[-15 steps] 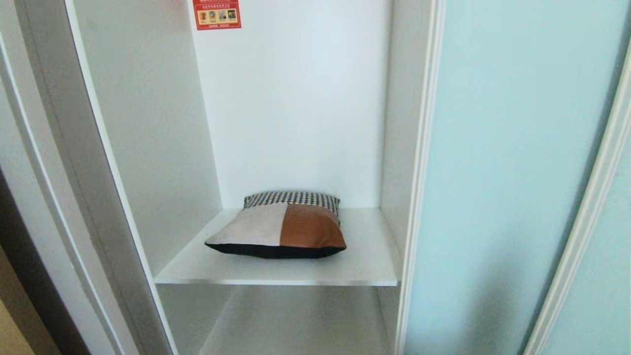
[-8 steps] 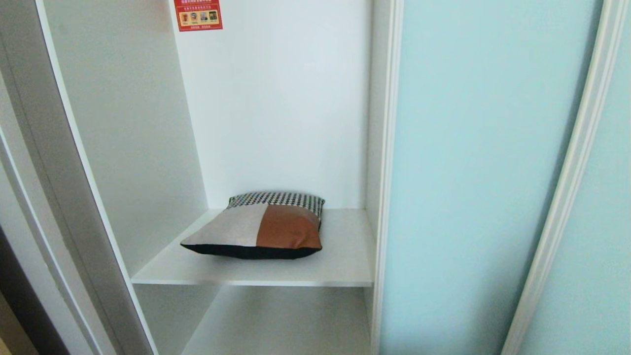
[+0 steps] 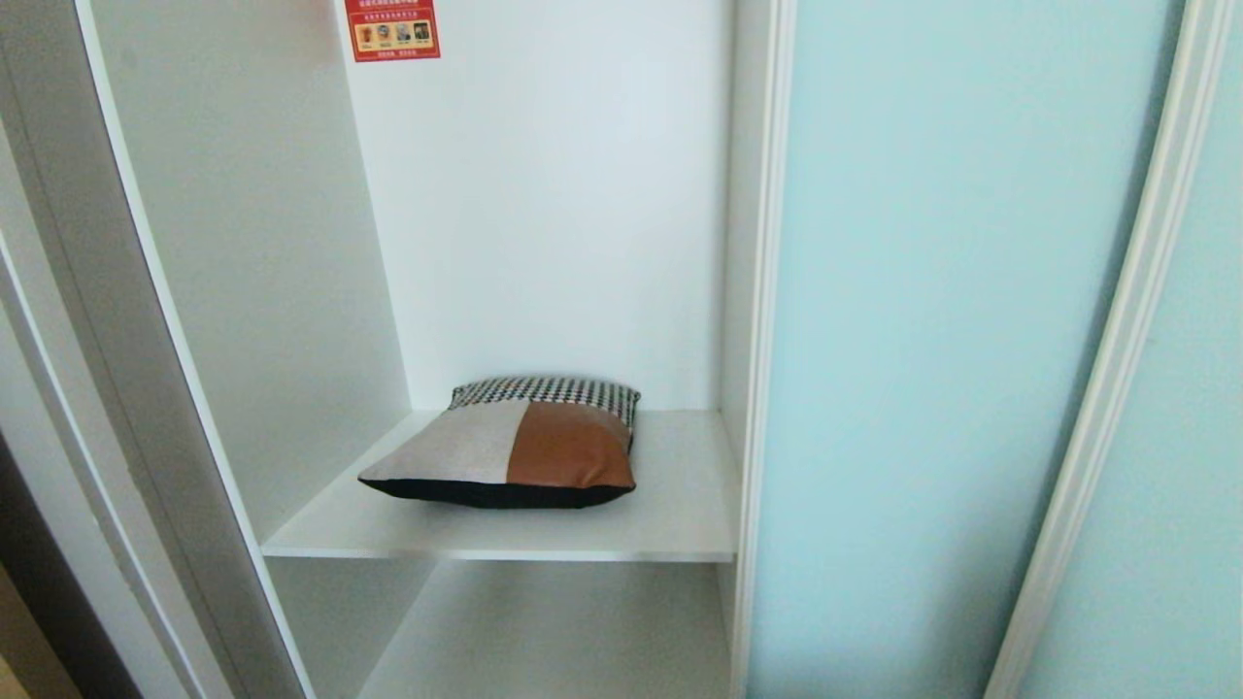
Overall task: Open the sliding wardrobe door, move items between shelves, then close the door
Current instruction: Close the door
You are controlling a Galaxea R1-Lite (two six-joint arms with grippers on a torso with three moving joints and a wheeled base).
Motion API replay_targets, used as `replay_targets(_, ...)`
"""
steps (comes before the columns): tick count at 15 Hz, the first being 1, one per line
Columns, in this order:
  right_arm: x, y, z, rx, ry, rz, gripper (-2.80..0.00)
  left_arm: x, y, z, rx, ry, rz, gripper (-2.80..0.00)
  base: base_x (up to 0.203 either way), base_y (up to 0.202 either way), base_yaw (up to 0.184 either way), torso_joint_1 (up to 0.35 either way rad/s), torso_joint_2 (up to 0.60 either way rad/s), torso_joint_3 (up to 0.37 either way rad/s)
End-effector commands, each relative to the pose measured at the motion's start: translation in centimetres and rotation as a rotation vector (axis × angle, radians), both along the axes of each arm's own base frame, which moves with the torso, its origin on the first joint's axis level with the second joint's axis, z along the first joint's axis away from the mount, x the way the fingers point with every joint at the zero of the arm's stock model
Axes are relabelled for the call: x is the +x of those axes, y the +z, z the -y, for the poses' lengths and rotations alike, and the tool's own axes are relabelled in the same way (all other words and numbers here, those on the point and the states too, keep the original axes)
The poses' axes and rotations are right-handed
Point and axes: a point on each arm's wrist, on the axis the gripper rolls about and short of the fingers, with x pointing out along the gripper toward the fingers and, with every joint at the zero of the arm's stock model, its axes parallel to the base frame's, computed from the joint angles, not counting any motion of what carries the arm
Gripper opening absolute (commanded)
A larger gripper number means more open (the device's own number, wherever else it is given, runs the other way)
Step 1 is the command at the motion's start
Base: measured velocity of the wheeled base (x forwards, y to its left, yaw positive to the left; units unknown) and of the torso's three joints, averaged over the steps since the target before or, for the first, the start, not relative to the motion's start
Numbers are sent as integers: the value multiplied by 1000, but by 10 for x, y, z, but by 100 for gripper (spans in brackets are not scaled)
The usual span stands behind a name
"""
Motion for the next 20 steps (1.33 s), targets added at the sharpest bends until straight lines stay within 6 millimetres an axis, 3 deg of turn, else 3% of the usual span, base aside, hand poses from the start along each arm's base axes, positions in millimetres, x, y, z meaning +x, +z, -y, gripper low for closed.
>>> replay_targets(1, 0, 0, 0, 0, -1, 0, -280, 0, 0, 0, 0, 0, -3, -280, 0, 0, 0, 0, 0, 0)
replay_targets(20, 0, 0, 0, 2, -1, 0, -280, 0, 0, 0, 0, 2, -3, -280, 0, 0, 0, 0, 0, 0)
